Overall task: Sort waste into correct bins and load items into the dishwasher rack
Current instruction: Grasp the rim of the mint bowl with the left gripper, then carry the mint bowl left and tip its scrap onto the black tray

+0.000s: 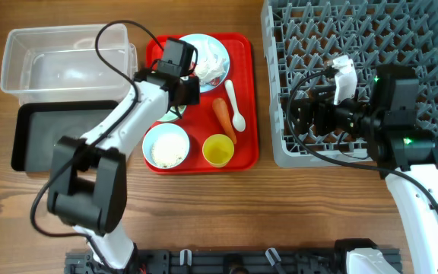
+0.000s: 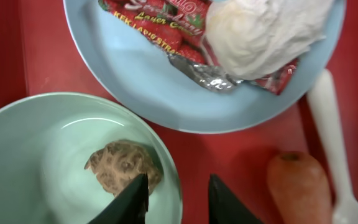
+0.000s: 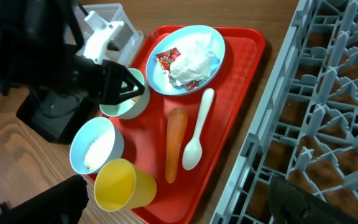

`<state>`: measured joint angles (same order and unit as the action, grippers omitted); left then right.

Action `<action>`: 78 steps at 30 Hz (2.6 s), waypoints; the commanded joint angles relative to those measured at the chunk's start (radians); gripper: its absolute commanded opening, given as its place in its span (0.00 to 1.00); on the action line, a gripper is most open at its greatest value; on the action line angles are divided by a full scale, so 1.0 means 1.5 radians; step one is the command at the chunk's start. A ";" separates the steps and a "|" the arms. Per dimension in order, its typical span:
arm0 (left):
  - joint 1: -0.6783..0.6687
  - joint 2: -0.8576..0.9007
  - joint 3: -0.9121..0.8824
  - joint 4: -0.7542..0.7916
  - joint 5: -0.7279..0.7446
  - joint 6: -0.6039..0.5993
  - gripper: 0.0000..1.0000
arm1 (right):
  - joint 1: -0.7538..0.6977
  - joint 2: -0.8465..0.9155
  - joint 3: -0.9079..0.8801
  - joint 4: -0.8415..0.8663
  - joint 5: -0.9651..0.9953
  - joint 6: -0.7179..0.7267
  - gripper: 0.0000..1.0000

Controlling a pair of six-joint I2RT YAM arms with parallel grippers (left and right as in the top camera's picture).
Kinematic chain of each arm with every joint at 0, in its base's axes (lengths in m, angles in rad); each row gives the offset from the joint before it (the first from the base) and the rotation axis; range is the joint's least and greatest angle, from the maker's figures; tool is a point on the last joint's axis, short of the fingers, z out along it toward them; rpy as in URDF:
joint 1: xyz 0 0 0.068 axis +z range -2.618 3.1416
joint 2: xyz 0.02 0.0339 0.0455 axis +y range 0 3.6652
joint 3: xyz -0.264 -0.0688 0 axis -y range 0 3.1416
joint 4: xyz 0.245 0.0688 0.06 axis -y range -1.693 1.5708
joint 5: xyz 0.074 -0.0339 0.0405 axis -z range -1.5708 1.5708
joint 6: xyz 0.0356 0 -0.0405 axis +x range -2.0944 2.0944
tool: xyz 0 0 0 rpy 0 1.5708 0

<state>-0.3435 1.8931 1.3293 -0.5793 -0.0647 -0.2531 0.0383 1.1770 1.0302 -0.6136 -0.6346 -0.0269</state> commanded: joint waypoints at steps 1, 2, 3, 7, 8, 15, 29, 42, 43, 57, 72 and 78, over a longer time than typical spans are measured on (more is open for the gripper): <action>0.000 0.019 0.013 0.010 -0.045 -0.011 0.29 | 0.002 0.003 0.013 -0.002 0.008 0.003 0.95; -0.001 0.020 0.013 0.011 -0.045 -0.011 0.29 | 0.002 0.003 0.013 -0.003 0.009 0.002 0.95; -0.001 0.022 0.013 0.012 -0.045 -0.011 0.28 | 0.002 0.003 0.013 -0.004 0.009 0.002 0.95; -0.001 0.026 0.013 0.009 -0.045 -0.011 0.27 | 0.002 0.003 0.013 -0.004 0.008 0.003 0.95; -0.001 0.028 0.013 0.007 -0.045 -0.011 0.27 | 0.002 0.003 0.013 -0.004 0.008 0.002 0.95; -0.001 0.045 0.011 -0.004 -0.045 -0.011 0.24 | 0.002 0.003 0.013 -0.005 0.008 0.001 0.95; -0.008 0.047 0.010 -0.027 -0.045 -0.011 0.13 | 0.002 0.003 0.013 0.000 0.009 0.000 0.95; -0.008 0.042 0.013 -0.025 -0.045 -0.011 0.04 | 0.002 0.003 0.013 -0.001 0.020 0.000 0.95; -0.008 0.036 0.013 -0.026 -0.045 -0.011 0.04 | 0.002 0.003 0.013 -0.001 0.022 0.001 0.95; -0.008 -0.124 0.016 -0.066 -0.045 -0.012 0.04 | 0.002 0.003 0.013 -0.001 0.022 0.001 0.94; 0.129 -0.319 0.016 -0.239 0.106 -0.011 0.04 | 0.002 0.003 0.013 -0.001 0.021 0.002 0.94; 0.331 -0.301 0.016 -0.316 0.274 0.055 0.04 | 0.002 0.003 0.013 -0.005 0.022 0.002 0.94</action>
<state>-0.0105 1.4212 1.3396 -1.0176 0.1307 -0.2497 0.0383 1.1770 1.0302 -0.6209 -0.6159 -0.0269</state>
